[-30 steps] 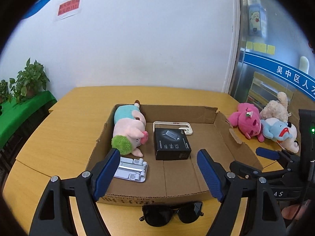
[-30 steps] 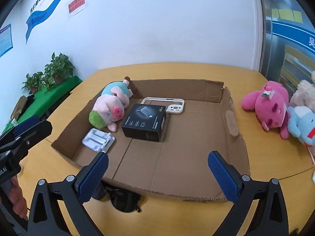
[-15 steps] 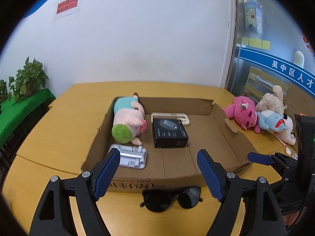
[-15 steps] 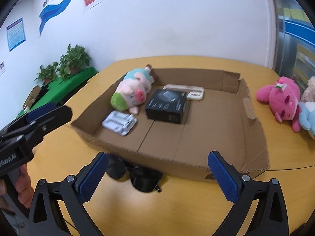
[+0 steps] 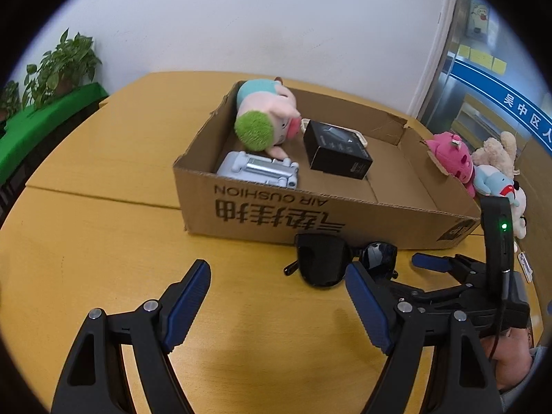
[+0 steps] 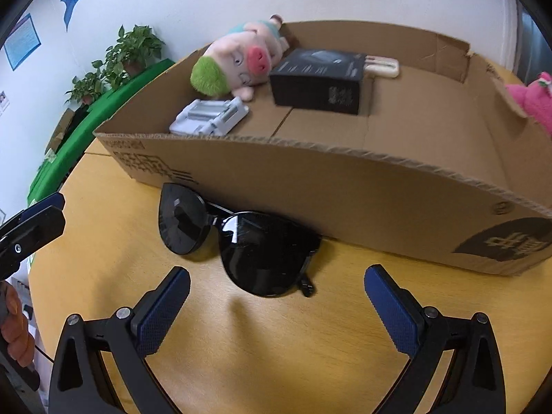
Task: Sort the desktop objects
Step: 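Move the left gripper to the black sunglasses and grasp them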
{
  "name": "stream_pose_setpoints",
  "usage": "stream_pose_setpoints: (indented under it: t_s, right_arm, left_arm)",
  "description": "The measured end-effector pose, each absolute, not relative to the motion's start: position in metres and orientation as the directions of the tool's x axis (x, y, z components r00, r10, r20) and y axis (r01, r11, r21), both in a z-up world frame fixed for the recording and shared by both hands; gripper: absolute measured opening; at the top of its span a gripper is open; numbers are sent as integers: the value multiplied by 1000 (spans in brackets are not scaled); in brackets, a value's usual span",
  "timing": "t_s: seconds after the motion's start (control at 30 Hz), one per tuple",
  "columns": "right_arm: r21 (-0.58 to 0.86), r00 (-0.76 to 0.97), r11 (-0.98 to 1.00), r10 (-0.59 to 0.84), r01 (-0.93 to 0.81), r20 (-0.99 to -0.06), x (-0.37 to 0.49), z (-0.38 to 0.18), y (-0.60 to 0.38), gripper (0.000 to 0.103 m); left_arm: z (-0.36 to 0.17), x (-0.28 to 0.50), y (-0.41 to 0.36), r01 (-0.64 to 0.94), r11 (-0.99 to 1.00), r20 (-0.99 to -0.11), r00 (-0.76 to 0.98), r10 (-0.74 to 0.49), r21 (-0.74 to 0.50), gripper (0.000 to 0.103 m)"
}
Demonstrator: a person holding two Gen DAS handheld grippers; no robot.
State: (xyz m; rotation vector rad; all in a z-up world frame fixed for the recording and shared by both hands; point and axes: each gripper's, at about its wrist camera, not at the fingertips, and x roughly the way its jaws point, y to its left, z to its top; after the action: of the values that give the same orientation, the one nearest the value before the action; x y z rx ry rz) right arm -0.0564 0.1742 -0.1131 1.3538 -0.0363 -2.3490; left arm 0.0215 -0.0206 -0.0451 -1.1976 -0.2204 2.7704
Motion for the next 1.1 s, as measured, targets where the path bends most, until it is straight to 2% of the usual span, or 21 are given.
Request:
stream_pose_setpoints:
  t_s: [0.17,0.3,0.4,0.6,0.67,0.83,0.97,1.0,1.1]
  right_arm:
    - [271,-381,-862,-444,428,-811,-41,-118,150,103]
    - [418,-313,-745,-621,519,-719,-16,-103,142,102]
    - [358,-388,-783,-579,509,-717,-14,-97,151,102]
    - [216,-422,-831,-462,512,-780,-41,-110,144,102]
    - [278,-342,-797,-507,537,-792,-44,-120,133,94]
    - [379,-268,-723,-607,578,-748,-19,-117,128,92]
    - [335,-312,-740,-585,583,-749,-19,-111,128,92]
    - [316,-319,-752,-565,579,-761,-24,-114,124,90]
    - [318,-295,-752,-556,578,-777,-31,-123,114,66]
  left_arm:
    - [-50,21,-35,-24,-980,-716,-679,162,-199,80]
    - [-56,18,-49,6,-977,-729,-667,155,-214,80]
    - [-58,18,-58,29,-973,-728,-668,153,-231,80]
    - [-66,11,-57,25,-963,-745,-639,191,-267,80]
    - [-68,10,-58,24,-959,-748,-631,205,-283,80]
    - [-77,7,-66,36,-952,-763,-607,222,-305,80]
    - [-90,0,-67,35,-927,-779,-555,292,-372,80]
    - [-93,-4,-64,25,-915,-777,-539,326,-402,80]
    - [-103,-14,-55,10,-859,-748,-497,441,-512,79]
